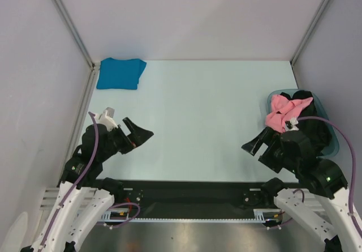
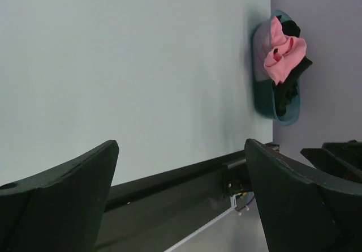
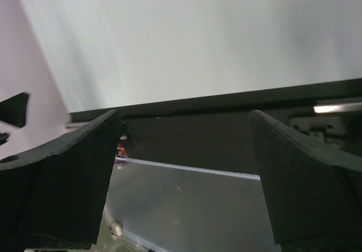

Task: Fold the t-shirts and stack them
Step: Grab the tshirt from the pile

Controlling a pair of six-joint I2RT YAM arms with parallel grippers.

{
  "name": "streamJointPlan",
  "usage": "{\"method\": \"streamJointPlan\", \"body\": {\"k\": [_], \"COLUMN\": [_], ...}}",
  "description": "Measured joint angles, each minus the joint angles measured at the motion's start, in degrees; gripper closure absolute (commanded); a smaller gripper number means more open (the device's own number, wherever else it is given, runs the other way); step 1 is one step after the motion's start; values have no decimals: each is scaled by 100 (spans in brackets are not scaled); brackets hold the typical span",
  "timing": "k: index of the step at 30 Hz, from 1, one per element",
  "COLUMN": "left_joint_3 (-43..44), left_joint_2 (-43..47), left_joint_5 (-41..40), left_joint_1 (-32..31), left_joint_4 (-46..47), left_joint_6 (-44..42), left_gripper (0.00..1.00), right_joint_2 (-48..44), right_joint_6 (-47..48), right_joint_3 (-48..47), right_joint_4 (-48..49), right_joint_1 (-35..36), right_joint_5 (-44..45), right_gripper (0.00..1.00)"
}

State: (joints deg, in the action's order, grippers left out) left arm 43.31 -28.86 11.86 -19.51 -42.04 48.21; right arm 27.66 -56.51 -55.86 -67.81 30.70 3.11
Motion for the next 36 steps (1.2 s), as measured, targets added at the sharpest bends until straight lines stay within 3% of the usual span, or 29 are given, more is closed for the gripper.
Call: {"method": "streamJointPlan", "body": {"k": [9, 11, 16, 19, 23, 36], "left_joint_3": [63, 208, 487, 595, 728, 992], "left_joint_2": [-334, -603, -1213, -1547, -1801, -1639], "left_joint_5": [765, 846, 960, 1047, 1082, 621], "left_joint_1": [0, 0, 0, 0, -22, -461], "left_joint_4": [332, 299, 50, -168, -358, -601], "left_joint_6": [-221, -376, -863, -1176, -1578, -2632], "left_gripper": [4, 6, 13, 15, 16, 16], "right_joint_2": [2369, 2855, 3783, 4159, 4671, 6269], "right_joint_6": [1069, 1504, 2476, 2785, 2970, 3097], "right_joint_3": [-1655, -1917, -1794, -1777, -1801, -2205], "right_joint_4": [-538, -476, 103, 291, 669, 1449], "right_joint_1": [-205, -876, -3307, -4017, -4347, -4540], "right_joint_5": [737, 658, -188, -256, -160, 339], "right_gripper": [0, 8, 24, 31, 45, 47]}}
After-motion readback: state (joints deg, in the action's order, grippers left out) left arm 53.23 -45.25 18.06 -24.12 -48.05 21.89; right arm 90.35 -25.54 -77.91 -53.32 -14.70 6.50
